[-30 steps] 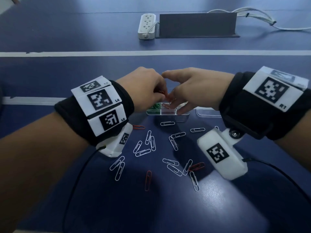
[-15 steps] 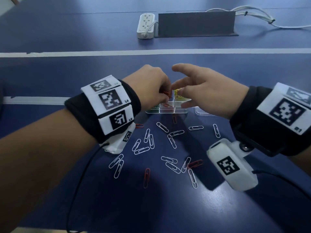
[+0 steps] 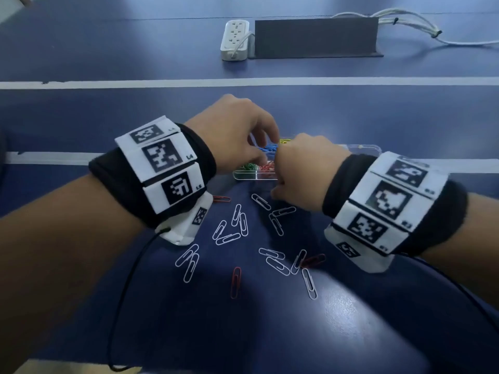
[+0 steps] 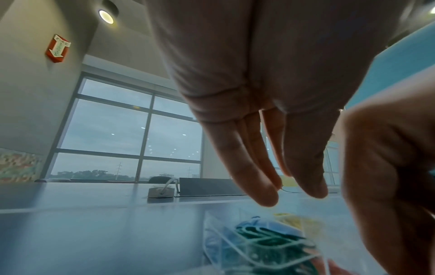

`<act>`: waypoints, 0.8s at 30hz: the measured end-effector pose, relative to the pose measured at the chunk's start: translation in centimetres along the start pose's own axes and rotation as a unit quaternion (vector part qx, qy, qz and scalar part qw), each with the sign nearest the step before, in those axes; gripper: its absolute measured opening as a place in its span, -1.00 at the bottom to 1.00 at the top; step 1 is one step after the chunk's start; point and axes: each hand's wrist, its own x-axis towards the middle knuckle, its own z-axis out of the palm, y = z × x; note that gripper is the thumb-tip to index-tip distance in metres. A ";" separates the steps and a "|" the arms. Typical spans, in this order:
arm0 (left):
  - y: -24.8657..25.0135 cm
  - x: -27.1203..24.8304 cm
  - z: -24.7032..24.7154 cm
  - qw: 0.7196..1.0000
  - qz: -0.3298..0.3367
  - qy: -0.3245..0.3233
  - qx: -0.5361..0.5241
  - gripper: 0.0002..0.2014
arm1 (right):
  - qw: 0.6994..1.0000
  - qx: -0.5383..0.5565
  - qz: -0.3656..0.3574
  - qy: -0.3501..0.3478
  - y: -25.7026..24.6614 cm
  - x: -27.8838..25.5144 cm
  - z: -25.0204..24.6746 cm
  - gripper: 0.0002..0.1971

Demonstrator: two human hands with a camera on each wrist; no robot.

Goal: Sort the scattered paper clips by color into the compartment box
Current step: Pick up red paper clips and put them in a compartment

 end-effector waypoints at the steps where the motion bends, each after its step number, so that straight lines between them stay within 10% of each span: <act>1: -0.3 -0.2 -0.2 1.000 -0.003 0.006 -0.002 -0.79 | 1.000 -0.010 0.006 0.006 -0.1 0.1 0.1 -0.71; 24: -2.4 -3.8 0.9 0.975 0.020 -0.142 0.168 -0.92 | 0.989 0.054 -0.100 -0.095 2.2 -5.4 0.2 -0.86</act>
